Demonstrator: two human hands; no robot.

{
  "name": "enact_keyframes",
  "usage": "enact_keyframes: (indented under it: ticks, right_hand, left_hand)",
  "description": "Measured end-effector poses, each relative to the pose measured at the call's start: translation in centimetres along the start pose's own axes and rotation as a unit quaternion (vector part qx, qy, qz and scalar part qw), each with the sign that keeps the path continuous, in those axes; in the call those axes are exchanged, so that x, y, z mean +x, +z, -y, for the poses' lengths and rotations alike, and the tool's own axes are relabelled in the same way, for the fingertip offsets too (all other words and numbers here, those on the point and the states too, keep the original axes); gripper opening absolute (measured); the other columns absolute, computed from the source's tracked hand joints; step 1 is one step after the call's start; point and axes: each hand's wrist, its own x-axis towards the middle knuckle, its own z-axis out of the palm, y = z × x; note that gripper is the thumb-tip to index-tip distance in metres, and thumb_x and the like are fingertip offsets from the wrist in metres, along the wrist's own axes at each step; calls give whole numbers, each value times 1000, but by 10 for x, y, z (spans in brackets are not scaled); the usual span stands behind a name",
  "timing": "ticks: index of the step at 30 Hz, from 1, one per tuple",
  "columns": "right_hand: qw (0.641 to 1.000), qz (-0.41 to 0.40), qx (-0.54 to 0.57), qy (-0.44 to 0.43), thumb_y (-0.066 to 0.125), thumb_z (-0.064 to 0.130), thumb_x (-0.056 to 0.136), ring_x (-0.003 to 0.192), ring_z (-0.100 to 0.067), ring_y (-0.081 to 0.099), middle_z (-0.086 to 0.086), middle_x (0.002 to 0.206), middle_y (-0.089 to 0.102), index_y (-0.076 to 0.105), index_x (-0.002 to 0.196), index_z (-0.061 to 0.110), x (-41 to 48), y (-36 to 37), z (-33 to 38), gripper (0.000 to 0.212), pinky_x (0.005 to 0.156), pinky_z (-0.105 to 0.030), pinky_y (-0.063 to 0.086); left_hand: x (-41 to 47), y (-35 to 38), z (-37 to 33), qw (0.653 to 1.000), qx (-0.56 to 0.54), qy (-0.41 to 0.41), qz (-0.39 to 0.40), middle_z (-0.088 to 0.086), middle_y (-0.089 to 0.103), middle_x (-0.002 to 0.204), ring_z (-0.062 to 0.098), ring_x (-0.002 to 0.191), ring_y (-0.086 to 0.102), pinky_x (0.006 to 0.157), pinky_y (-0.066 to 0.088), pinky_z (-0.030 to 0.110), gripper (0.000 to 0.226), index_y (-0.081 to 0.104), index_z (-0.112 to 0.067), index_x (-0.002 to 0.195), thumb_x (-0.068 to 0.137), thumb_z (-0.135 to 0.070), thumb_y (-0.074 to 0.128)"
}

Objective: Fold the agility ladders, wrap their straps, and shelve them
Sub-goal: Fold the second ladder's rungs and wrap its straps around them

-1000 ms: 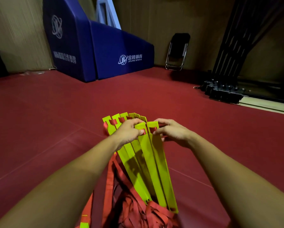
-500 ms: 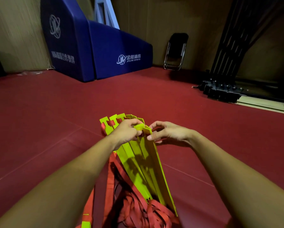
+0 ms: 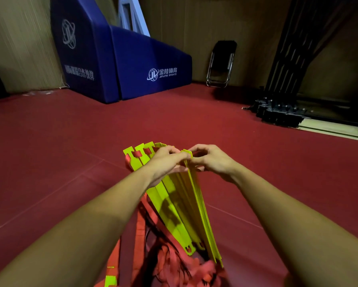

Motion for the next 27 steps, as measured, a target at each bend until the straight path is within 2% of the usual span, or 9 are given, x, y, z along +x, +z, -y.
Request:
enact_keyframes:
  ticks: [3, 6, 8, 10, 14, 18, 21, 23, 27]
  right_hand:
    - [999, 25, 33, 26, 59, -9, 87, 61, -9, 50, -11, 88, 57, 63, 104, 6, -2, 1, -2, 24, 57, -23, 39]
    - [994, 82, 38, 59, 64, -2, 84, 79, -10, 58, -3, 95, 63, 61, 104, 17, -2, -3, -6, 28, 70, -27, 44]
    - [993, 98, -1, 58, 74, 4, 80, 80, -8, 57, 0, 93, 62, 60, 104, 18, -4, -1, -3, 31, 72, -27, 44]
    - [996, 83, -32, 28, 79, 2, 78, 72, -11, 51, -6, 88, 58, 58, 103, 12, -3, 5, 0, 34, 62, -25, 41]
    - [996, 77, -33, 6, 71, -3, 83, 73, -19, 46, -13, 89, 57, 61, 99, 6, -1, 7, 1, 20, 60, -26, 36]
    - [994, 100, 26, 30, 71, 1, 85, 79, -17, 48, -3, 87, 61, 64, 95, 14, -2, -6, -4, 18, 65, -24, 36]
    - [985, 146, 78, 50, 70, 0, 84, 77, -19, 40, -4, 91, 59, 64, 107, 8, 0, -11, -12, 25, 63, -24, 32]
    - [981, 159, 90, 61, 68, -2, 84, 78, -15, 45, -5, 97, 62, 63, 117, -1, 1, -11, -16, 33, 65, -23, 35]
    - [987, 114, 106, 44, 63, -12, 84, 103, -12, 66, 2, 112, 72, 65, 121, 0, 3, -14, -15, 38, 92, -21, 50]
  left_hand:
    - [-9, 6, -5, 995, -81, -40, 36, 11, 72, 83, 21, 66, 73, 72, 62, 28, 9, 57, 6, 99, 93, 3, 62]
    - [-7, 1, 3, 989, -136, -60, 17, 21, 65, 118, 19, 74, 74, 69, 63, 29, 69, 29, 8, 145, 89, 2, 69]
    - [-5, -3, 6, 992, -113, -53, 30, 18, 64, 121, 20, 88, 71, 66, 61, 24, 83, 21, 3, 153, 88, -3, 72]
    - [-2, -6, 10, 996, -74, -48, 29, 15, 67, 110, 19, 88, 69, 63, 59, 22, 74, 34, 1, 149, 86, -8, 74]
    - [-1, -9, 15, 999, -22, -30, 27, 5, 65, 95, 10, 60, 63, 67, 58, 28, 52, 55, -9, 130, 87, -31, 74]
    - [7, -10, 16, 999, 29, -35, -20, -2, 67, 114, 19, 101, 67, 71, 56, 31, 45, 62, -17, 114, 91, -56, 62]
    - [13, -5, 18, 996, 27, -33, -80, 3, 67, 119, 23, 103, 70, 74, 56, 33, 51, 50, -20, 127, 89, -49, 69]
    - [13, -2, 17, 995, 47, -23, -87, 0, 69, 115, 21, 98, 72, 75, 54, 33, 41, 55, -26, 126, 91, -41, 69]
    - [14, 1, 12, 998, 22, -5, -51, -4, 70, 84, 13, 75, 66, 58, 52, 22, 19, 70, -23, 106, 96, -17, 56]
